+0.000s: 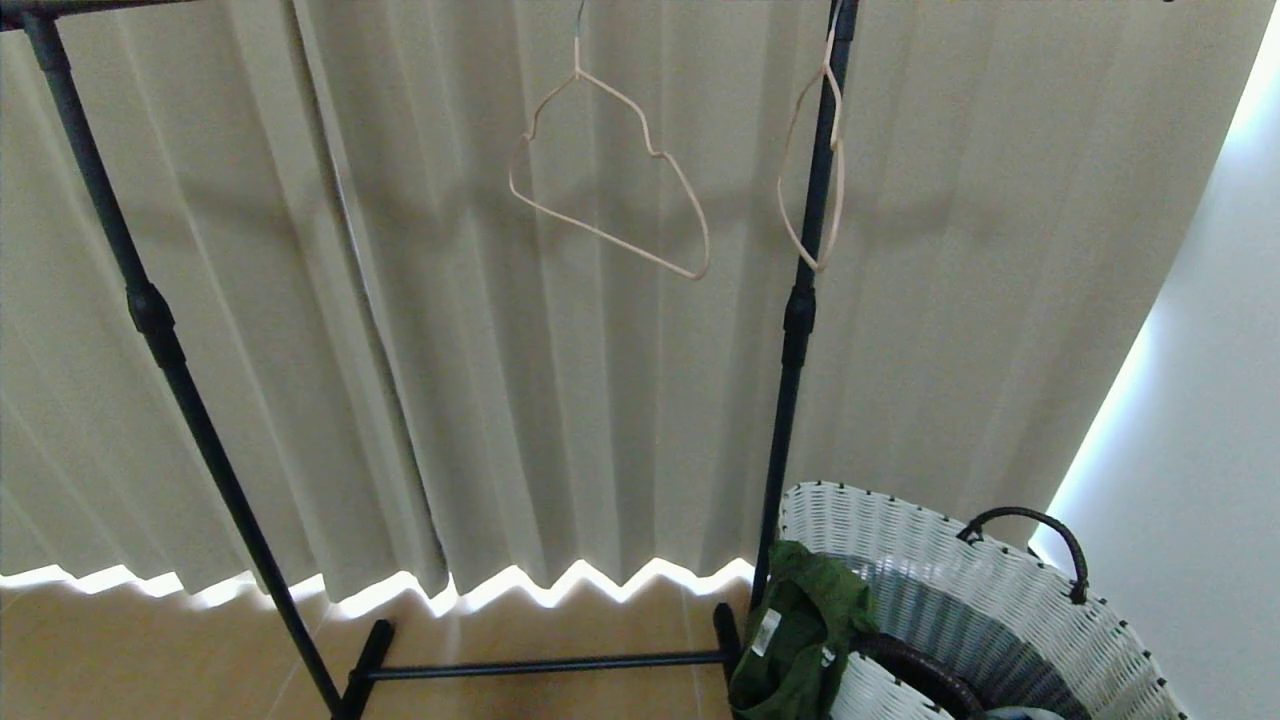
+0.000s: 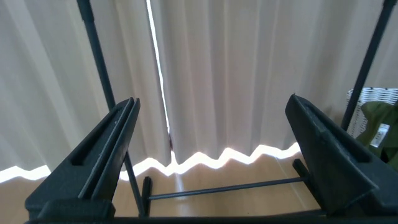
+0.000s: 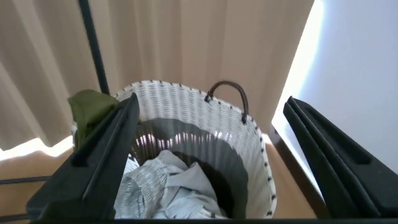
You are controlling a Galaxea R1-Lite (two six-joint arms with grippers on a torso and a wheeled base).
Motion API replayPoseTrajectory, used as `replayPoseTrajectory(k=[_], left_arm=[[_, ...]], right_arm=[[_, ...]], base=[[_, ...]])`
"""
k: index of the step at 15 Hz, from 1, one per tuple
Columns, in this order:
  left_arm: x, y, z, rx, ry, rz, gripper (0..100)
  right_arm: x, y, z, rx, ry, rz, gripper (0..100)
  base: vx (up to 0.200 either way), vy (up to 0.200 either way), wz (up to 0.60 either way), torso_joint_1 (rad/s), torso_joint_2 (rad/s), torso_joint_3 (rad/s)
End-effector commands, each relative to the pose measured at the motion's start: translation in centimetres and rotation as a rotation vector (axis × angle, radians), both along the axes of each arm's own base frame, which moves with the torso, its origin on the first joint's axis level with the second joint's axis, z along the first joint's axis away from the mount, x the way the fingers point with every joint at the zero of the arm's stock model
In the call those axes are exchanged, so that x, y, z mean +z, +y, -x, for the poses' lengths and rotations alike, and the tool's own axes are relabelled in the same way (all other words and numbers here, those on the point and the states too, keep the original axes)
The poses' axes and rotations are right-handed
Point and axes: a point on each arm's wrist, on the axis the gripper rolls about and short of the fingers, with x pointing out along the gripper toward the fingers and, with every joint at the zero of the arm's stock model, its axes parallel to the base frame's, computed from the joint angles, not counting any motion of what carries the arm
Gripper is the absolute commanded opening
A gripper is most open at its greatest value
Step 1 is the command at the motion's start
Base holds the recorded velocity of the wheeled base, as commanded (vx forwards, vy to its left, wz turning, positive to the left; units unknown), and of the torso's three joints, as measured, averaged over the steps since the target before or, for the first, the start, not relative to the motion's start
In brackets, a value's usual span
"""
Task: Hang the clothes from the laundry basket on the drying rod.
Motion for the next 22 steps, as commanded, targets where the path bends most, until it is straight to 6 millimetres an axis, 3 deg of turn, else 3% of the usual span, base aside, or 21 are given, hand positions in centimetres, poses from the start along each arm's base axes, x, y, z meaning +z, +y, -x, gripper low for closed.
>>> replayPoseTrajectory(k=[1,3,8,11,16,22], left_arm=[[0.0,0.0,0.0,0.0,0.0,0.0,100],[0.0,0.0,0.0,-0.001,0.0,0.0,100],[0.0,0.0,0.0,0.0,0.0,0.001,100],[0.0,0.0,0.0,0.0,0.0,0.001,100],[0.0,0.0,0.0,0.01,0.001,0.011,100],[0.0,0.0,0.0,0.009,0.001,0.011,100]], right_arm=[[1.1,-0.1,-0.4,0.047,0.06,0.034,100],[2.5,-0.1,-1.4,0.137,0.272,0.103,100],[1.9,0.8,-6.9,0.262,0.78,0.301,100],[0.9,1.4,-10.0,0.288,0.942,0.329,100],[-1.3,2.1,-13.4,0.334,1.096,0.396,100],[-3.1,2.3,-15.5,0.283,1.196,0.443,100]], base=[[0.0,0.0,0.0,0.0,0.0,0.0],[0.0,0.0,0.0,0.0,0.0,0.0],[0.0,0.0,0.0,0.0,0.0,0.0],[0.0,0.0,0.0,0.0,0.0,0.0],[0.0,0.0,0.0,0.0,0.0,0.0],[0.0,0.0,0.0,0.0,0.0,0.0]])
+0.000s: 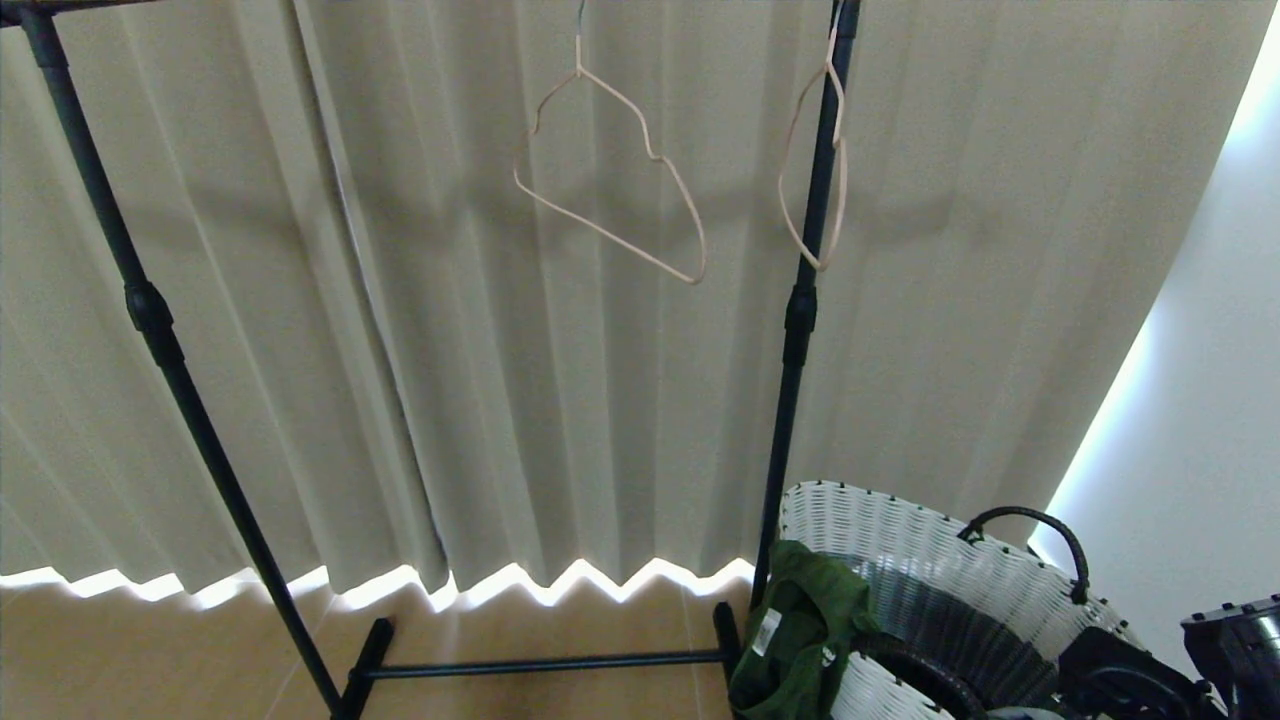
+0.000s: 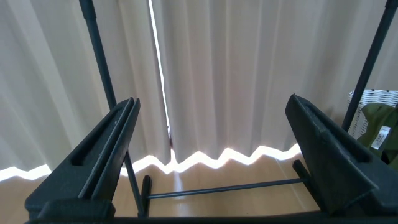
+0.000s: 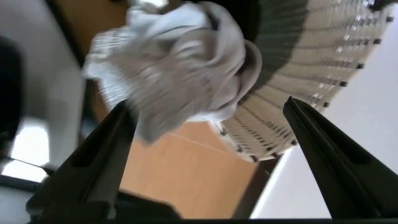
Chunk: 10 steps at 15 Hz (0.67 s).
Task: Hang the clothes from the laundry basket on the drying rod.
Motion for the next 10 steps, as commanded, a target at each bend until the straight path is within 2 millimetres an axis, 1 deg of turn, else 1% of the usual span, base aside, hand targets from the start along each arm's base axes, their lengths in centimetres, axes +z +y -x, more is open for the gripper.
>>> replayPoseTrajectory(k=[1,3,4,8,10], left_arm=[[0.0,0.0,0.0,0.0,0.0,0.0,100],[0.0,0.0,0.0,0.001,0.0,0.0,100],[0.0,0.0,0.0,0.001,0.0,0.001,100],[0.0,0.0,0.0,0.001,0.0,0.001,100],[0.0,0.0,0.0,0.001,0.0,0.001,100]], right_arm=[[-1.56,0.12,-1.24,-0.019,0.056,0.05,100],[-1.96,0.18,-1.72,-0.024,0.025,0.057,100],[-2.14,0.17,-1.74,-0.027,0.018,0.063,0],[-2.16,0.18,-1.71,-0.028,0.014,0.066,0],[-1.66,0.13,-1.47,-0.03,-0.022,0.058,0]], base=[[0.0,0.0,0.0,0.0,0.0,0.0],[0.0,0.0,0.0,0.0,0.0,0.0],[0.0,0.0,0.0,0.0,0.0,0.0],[0.0,0.0,0.0,0.0,0.0,0.0],[0.0,0.0,0.0,0.0,0.0,0.0]])
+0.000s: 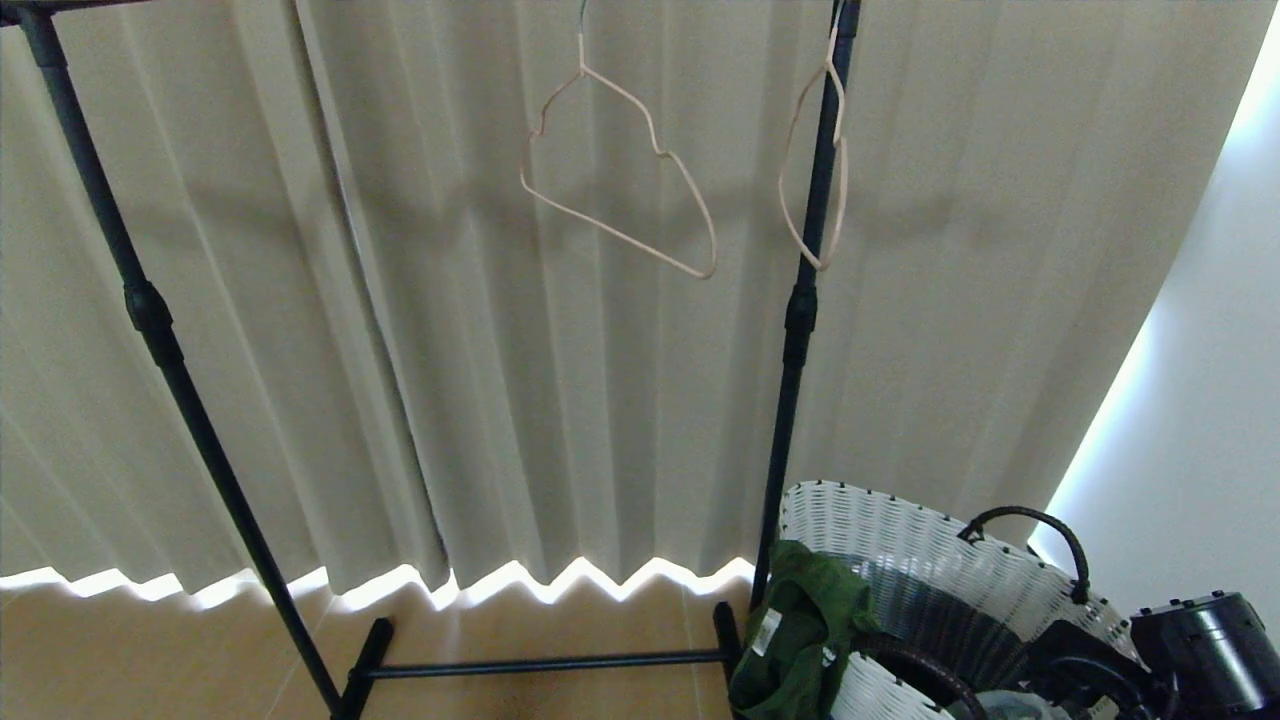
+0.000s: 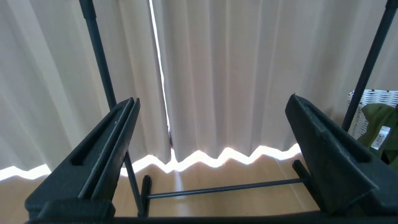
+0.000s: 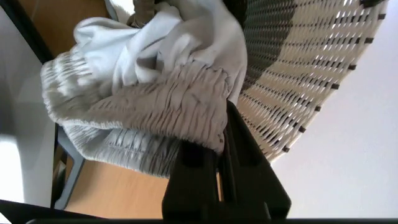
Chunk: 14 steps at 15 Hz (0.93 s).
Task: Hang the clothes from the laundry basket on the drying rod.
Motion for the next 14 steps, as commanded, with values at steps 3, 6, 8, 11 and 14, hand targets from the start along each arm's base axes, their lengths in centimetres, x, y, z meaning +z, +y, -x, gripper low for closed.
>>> replayPoseTrajectory(k=[3,6,8,11,14], left_arm=[[0.0,0.0,0.0,-0.001,0.0,-0.003,100],[0.0,0.0,0.0,-0.001,0.0,-0.005,100],[0.0,0.0,0.0,-0.001,0.0,-0.005,100],[0.0,0.0,0.0,-0.001,0.0,-0.005,100],[0.0,0.0,0.0,-0.001,0.0,-0.005,100]], right_arm=[[3.3,-0.4,1.5,-0.007,-0.228,-0.043,0],[5.8,-1.1,3.1,-0.045,-0.427,-0.066,0],[7.0,-1.6,4.1,-0.08,-0.531,-0.074,0],[7.7,-1.8,5.1,-0.093,-0.609,-0.083,0],[7.9,-1.9,5.6,-0.087,-0.647,-0.094,0]], base=[[0.0,0.0,0.0,0.0,0.0,0.0],[0.0,0.0,0.0,0.0,0.0,0.0],[-0.2,0.0,0.0,-0.007,0.0,0.002],[-0.2,0.0,0.0,0.002,0.0,0.004],[-0.133,0.0,0.0,0.006,0.0,0.003]])
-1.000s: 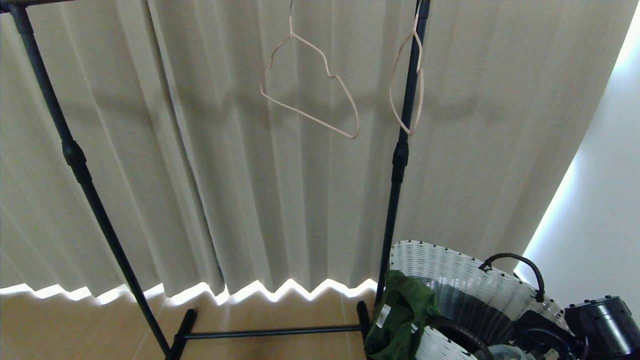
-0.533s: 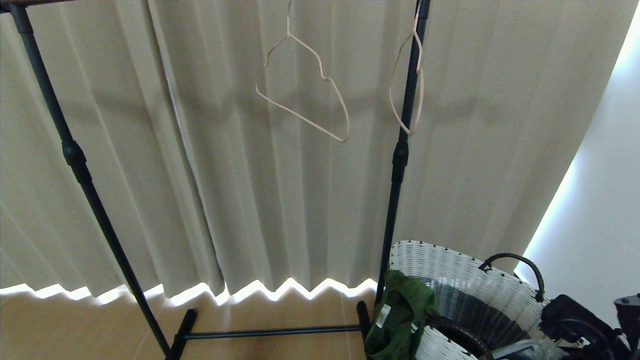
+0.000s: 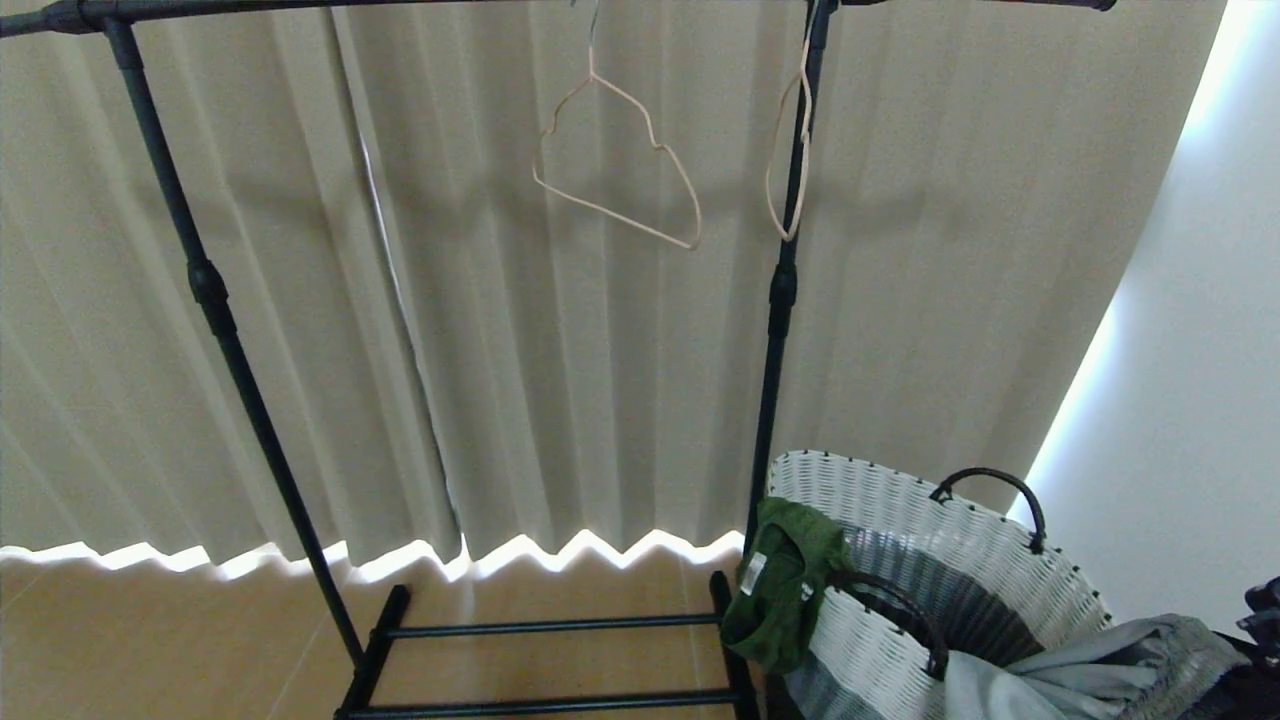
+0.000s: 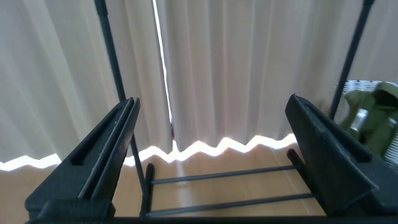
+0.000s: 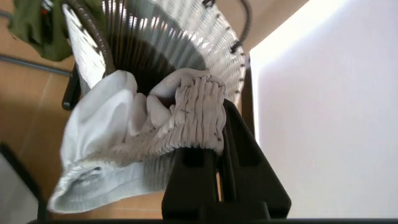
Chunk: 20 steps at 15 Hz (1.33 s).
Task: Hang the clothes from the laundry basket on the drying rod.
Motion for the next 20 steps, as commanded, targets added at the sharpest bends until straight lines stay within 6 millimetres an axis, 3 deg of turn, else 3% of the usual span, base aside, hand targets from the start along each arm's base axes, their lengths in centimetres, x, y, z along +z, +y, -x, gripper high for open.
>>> replayPoseTrajectory(k=[1,7,17,20], left_arm=[[0.0,0.0,0.0,0.0,0.0,0.0,100],[0.01,0.0,-0.01,0.002,0.001,0.0,100],[0.01,0.0,-0.01,-0.001,0.001,-0.003,100],[0.01,0.0,-0.01,0.002,0.001,-0.004,100]], right_arm=[[0.39,-0.05,0.65,0.003,-0.05,-0.005,0],[0.58,-0.09,0.98,0.002,-0.076,-0.009,0],[0.16,0.0,1.07,0.032,-0.057,-0.028,0],[0.95,0.1,0.69,0.049,-0.085,-0.037,0]], base=[[0.0,0.0,0.0,0.0,0.0,0.0],[0.0,0.0,0.0,0.0,0.0,0.0],[0.0,0.2,0.0,0.006,0.0,0.001],[0.0,0.0,0.0,0.0,0.0,0.0]])
